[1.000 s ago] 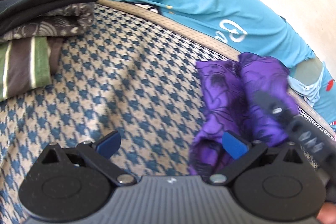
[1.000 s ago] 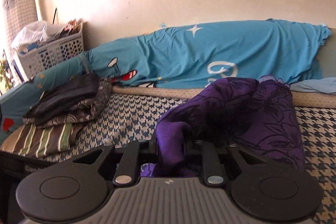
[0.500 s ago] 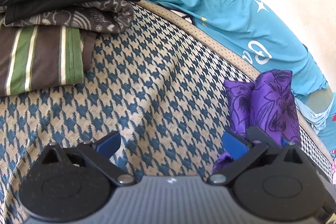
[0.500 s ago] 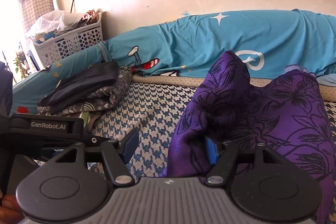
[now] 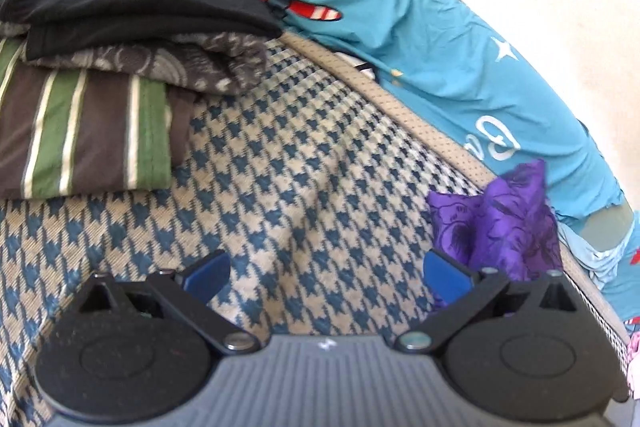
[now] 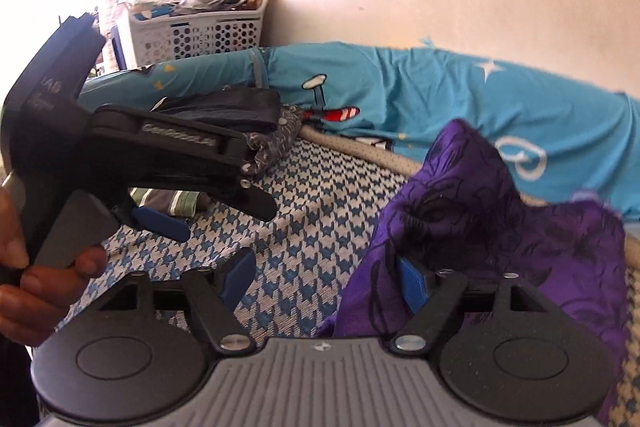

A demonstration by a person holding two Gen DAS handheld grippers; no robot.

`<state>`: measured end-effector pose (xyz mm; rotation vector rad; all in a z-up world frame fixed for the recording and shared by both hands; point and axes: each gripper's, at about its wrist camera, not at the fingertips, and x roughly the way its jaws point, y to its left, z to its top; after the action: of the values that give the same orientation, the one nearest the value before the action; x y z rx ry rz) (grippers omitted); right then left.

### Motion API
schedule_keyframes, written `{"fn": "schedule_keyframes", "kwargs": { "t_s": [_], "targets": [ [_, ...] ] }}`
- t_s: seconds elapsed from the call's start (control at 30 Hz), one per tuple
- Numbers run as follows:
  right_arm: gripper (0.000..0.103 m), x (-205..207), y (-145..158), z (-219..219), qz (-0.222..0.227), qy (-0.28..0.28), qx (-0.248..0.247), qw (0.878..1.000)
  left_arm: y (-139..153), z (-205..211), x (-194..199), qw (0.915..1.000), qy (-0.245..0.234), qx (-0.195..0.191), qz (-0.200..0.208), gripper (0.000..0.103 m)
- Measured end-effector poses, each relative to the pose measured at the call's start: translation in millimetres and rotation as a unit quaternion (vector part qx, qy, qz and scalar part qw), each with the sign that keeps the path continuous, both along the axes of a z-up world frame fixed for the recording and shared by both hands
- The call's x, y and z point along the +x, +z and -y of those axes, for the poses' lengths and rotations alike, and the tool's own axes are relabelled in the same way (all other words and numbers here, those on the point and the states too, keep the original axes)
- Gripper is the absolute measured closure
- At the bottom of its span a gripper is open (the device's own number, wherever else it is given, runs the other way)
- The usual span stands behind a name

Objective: Fold clothes

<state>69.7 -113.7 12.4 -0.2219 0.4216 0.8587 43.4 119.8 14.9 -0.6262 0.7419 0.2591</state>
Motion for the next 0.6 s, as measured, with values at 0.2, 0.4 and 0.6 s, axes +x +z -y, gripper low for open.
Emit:
{"fn": "schedule_keyframes", "kwargs": {
  "t_s": [0.2, 0.4, 0.6],
  "targets": [
    [0.026, -11.7, 9.0, 5.6, 0.031, 0.010, -0.005, 0.999, 9.4, 10.3, 11.1, 0.9993, -0.022, -0.012, 0.028, 0.000],
    [0.021, -20.4, 15.4, 19.3, 0.034, 0.015, -0.009, 0.999, 17.9, 27.9, 25.1, 0.9974, -0.053, -0.012, 0.048, 0.000],
    [0.021, -3.6, 3.2, 34.0, -0.011, -0.033, -0.007, 0.999, 14.1, 46.7, 44.6, 0.9962, -0.076, -0.004, 0.044, 0.000]
  ]
}}
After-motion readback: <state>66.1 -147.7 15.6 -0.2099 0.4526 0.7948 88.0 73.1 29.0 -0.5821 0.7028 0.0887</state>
